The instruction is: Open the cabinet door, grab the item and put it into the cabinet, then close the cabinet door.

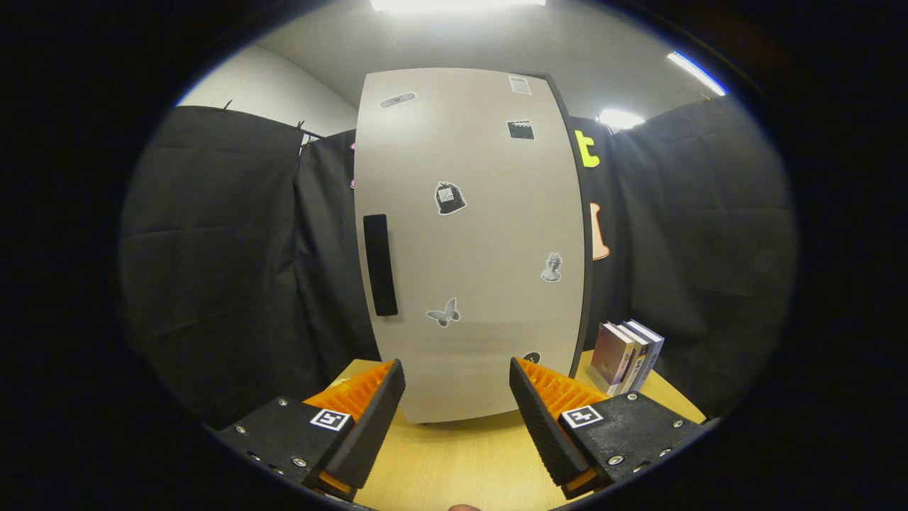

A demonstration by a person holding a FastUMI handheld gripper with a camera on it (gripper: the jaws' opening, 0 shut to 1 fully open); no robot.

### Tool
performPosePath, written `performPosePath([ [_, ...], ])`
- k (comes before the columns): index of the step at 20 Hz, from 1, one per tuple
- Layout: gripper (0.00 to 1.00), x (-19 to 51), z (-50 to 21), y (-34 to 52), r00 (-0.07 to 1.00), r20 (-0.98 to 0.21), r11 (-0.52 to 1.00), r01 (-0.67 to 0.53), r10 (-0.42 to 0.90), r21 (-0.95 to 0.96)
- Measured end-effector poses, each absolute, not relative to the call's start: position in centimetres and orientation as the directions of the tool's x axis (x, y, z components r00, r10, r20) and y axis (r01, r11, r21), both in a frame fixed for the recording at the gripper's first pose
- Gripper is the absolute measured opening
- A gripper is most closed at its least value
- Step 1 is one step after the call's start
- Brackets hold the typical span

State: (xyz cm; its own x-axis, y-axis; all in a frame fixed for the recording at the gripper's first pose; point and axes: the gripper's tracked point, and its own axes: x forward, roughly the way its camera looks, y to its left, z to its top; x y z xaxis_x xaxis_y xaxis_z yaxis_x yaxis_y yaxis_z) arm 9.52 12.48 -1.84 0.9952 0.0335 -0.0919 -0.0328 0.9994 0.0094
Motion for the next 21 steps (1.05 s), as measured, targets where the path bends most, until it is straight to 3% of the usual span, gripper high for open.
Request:
performPosePath([
  [21,0.93,9.90,-1.86,12.97,0.995,-0.100,1.000,-0.019,0.020,0.014],
])
